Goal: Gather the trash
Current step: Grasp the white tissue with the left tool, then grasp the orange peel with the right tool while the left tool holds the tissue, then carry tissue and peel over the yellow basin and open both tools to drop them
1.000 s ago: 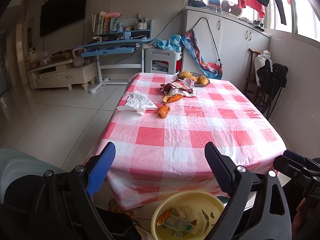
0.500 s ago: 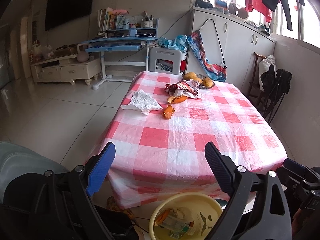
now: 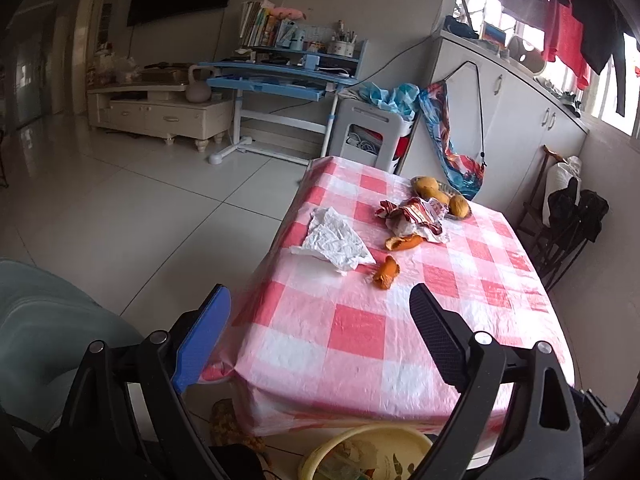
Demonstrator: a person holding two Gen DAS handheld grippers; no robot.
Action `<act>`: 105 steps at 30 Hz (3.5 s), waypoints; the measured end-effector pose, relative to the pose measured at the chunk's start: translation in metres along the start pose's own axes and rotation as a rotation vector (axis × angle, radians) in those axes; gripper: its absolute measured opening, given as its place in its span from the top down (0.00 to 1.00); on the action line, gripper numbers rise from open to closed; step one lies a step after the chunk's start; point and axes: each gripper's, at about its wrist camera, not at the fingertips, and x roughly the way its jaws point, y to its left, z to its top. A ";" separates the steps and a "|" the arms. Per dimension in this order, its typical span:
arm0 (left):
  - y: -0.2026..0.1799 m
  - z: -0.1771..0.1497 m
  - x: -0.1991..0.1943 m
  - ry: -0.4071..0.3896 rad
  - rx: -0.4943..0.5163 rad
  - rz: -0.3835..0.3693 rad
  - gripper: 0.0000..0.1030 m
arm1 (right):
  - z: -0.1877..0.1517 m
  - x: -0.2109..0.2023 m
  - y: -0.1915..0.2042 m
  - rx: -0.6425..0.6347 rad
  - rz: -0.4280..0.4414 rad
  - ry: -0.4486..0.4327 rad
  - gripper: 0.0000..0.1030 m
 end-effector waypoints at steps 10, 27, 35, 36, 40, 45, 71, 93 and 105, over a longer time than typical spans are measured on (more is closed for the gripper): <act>-0.029 0.033 0.092 0.104 0.094 0.042 0.15 | 0.014 0.041 0.002 -0.028 0.004 0.044 0.12; -0.062 0.032 0.197 0.278 0.192 0.080 0.36 | 0.013 0.060 -0.008 -0.005 -0.023 0.061 0.12; -0.036 0.044 0.188 0.331 0.010 -0.099 0.90 | 0.020 0.070 -0.004 -0.016 -0.023 0.074 0.12; -0.032 0.047 0.181 0.320 -0.019 -0.127 0.91 | 0.021 0.071 -0.004 -0.014 -0.023 0.073 0.12; -0.012 0.064 0.144 0.243 -0.127 -0.227 0.91 | 0.034 0.084 -0.002 -0.017 -0.021 0.073 0.12; 0.011 0.073 0.128 0.219 -0.232 -0.286 0.91 | 0.055 0.115 0.010 -0.036 -0.014 0.092 0.13; 0.005 0.082 0.122 0.239 -0.189 -0.322 0.91 | 0.064 0.133 -0.006 -0.035 -0.106 0.178 0.77; -0.027 0.005 0.067 0.267 0.021 -0.331 0.91 | 0.004 0.038 -0.023 0.099 0.006 0.093 0.76; -0.046 -0.029 0.028 0.235 0.148 -0.364 0.90 | -0.023 0.019 -0.004 0.049 0.029 0.143 0.76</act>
